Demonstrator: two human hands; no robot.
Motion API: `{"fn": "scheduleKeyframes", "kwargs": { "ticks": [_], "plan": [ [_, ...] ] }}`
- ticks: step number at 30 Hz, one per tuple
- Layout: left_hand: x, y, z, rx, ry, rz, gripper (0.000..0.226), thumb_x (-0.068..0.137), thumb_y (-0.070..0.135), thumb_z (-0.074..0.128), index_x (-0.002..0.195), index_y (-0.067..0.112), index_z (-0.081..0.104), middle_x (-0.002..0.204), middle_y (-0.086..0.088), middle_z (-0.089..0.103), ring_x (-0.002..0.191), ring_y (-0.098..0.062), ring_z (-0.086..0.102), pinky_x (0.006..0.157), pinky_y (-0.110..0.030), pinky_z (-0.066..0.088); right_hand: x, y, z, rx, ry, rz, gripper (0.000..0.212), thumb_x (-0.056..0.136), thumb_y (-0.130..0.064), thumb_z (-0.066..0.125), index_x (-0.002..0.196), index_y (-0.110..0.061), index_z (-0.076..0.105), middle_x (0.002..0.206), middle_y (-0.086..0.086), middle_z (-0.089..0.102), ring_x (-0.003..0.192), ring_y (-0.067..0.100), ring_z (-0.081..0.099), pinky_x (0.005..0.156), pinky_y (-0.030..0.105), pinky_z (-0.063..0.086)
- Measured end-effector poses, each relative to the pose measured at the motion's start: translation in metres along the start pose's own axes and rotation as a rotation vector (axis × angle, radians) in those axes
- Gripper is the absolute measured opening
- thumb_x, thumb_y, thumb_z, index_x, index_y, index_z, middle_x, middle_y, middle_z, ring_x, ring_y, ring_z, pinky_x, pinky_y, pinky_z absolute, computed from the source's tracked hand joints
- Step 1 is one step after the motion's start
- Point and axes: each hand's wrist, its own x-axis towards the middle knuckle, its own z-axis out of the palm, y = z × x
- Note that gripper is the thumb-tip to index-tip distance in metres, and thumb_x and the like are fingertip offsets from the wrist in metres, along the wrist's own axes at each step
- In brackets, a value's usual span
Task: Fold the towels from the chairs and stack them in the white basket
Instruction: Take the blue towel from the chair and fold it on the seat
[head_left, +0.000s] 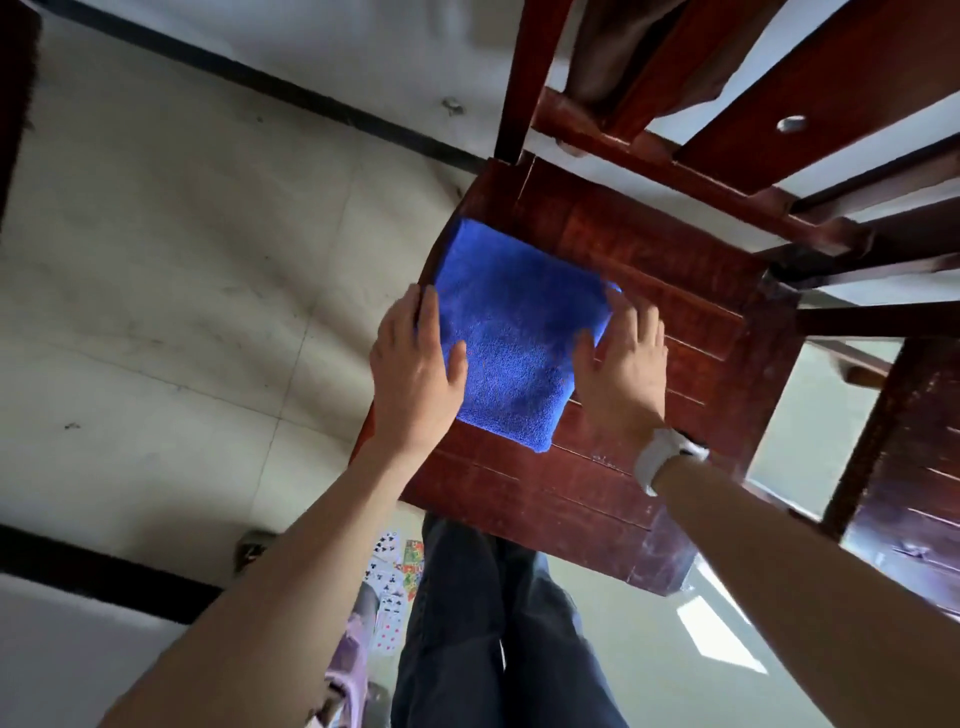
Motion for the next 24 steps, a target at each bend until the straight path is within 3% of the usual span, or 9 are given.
{"fn": "scheduleKeyframes", "kwargs": {
  "ticks": [3,5,9,14,17,19,21,23,24],
  "plan": [
    [0.012,-0.003,-0.005,0.029,-0.073,-0.046,0.052,0.085,0.028,0.050,0.126,-0.004,0.047,0.121,-0.025,0.054,0.104,-0.045,0.053,0.077,-0.050,0.050,-0.017,-0.009,0.004,0.239,-0.148,0.426,0.042,0.087,-0.028,0.056,0.120,-0.004,0.047,0.115,0.014,0.056,0.110,0.031,0.051,0.083,0.027,0.035],
    [0.015,-0.002,-0.006,0.102,-0.109,-0.068,0.052,0.085,0.026,0.058,0.129,-0.001,0.046,0.123,-0.023,0.052,0.106,-0.044,0.050,0.075,-0.050,0.048,-0.020,-0.018,0.013,0.398,-0.186,0.636,0.049,0.085,-0.033,0.060,0.122,-0.005,0.045,0.118,0.011,0.057,0.108,0.029,0.054,0.085,0.028,0.041],
    [0.018,-0.001,-0.008,0.104,-0.129,-0.113,0.051,0.087,0.025,0.058,0.131,0.003,0.044,0.121,-0.022,0.049,0.107,-0.041,0.047,0.080,-0.047,0.044,-0.011,-0.028,0.021,0.689,-0.139,0.831,0.044,0.081,-0.024,0.064,0.116,-0.002,0.050,0.105,0.008,0.058,0.087,0.020,0.054,0.069,0.025,0.042],
    [0.025,-0.008,-0.007,-0.170,-0.107,-0.229,0.039,0.091,0.020,0.049,0.125,0.001,0.050,0.114,-0.023,0.054,0.110,-0.037,0.047,0.092,-0.037,0.038,-0.017,-0.039,0.003,0.762,-0.184,0.596,0.018,0.084,-0.012,0.057,0.089,-0.019,0.042,0.100,0.010,0.052,0.084,0.021,0.051,0.067,0.029,0.043],
    [0.026,-0.002,-0.022,-0.384,-0.106,-0.216,0.024,0.089,0.020,0.042,0.089,0.001,0.057,0.083,-0.023,0.056,0.081,-0.032,0.054,0.069,-0.041,0.039,-0.025,-0.056,-0.022,0.699,-0.275,0.397,0.014,0.086,-0.009,0.052,0.092,-0.015,0.041,0.080,-0.003,0.047,0.070,0.014,0.046,0.066,0.031,0.042],
    [0.023,0.008,-0.038,-0.656,-0.126,-0.321,0.023,0.091,0.022,0.041,0.071,0.016,0.050,0.069,-0.001,0.053,0.064,-0.008,0.053,0.058,-0.026,0.038,-0.028,-0.067,-0.040,0.670,-0.322,0.278,0.019,0.086,-0.009,0.053,0.102,-0.008,0.042,0.080,-0.003,0.048,0.073,0.015,0.047,0.069,0.035,0.044],
    [0.020,0.016,-0.048,-1.010,-0.173,-0.576,0.020,0.097,0.026,0.040,0.084,0.026,0.056,0.082,0.011,0.057,0.079,0.004,0.056,0.073,-0.019,0.042,-0.030,-0.076,-0.058,0.653,-0.364,0.182,0.020,0.085,-0.009,0.055,0.101,-0.010,0.043,0.080,-0.004,0.050,0.073,0.014,0.047,0.069,0.030,0.044],
    [0.022,0.014,-0.049,-1.287,-0.338,-0.799,0.037,0.096,0.043,0.034,0.114,0.019,0.056,0.107,0.007,0.060,0.107,-0.008,0.053,0.090,-0.027,0.039,-0.032,-0.078,-0.074,0.660,-0.405,0.135,0.020,0.084,-0.007,0.056,0.099,-0.012,0.044,0.079,-0.005,0.050,0.071,0.010,0.047,0.066,0.020,0.042],
    [0.021,0.015,-0.050,-1.388,-0.442,-0.868,0.051,0.093,0.053,0.031,0.120,0.017,0.054,0.111,0.003,0.060,0.109,-0.013,0.053,0.091,-0.030,0.039,-0.033,-0.077,-0.083,0.679,-0.419,0.133,0.019,0.084,-0.005,0.056,0.099,-0.011,0.045,0.079,-0.005,0.052,0.071,0.008,0.048,0.066,0.017,0.042]
  ]
}}
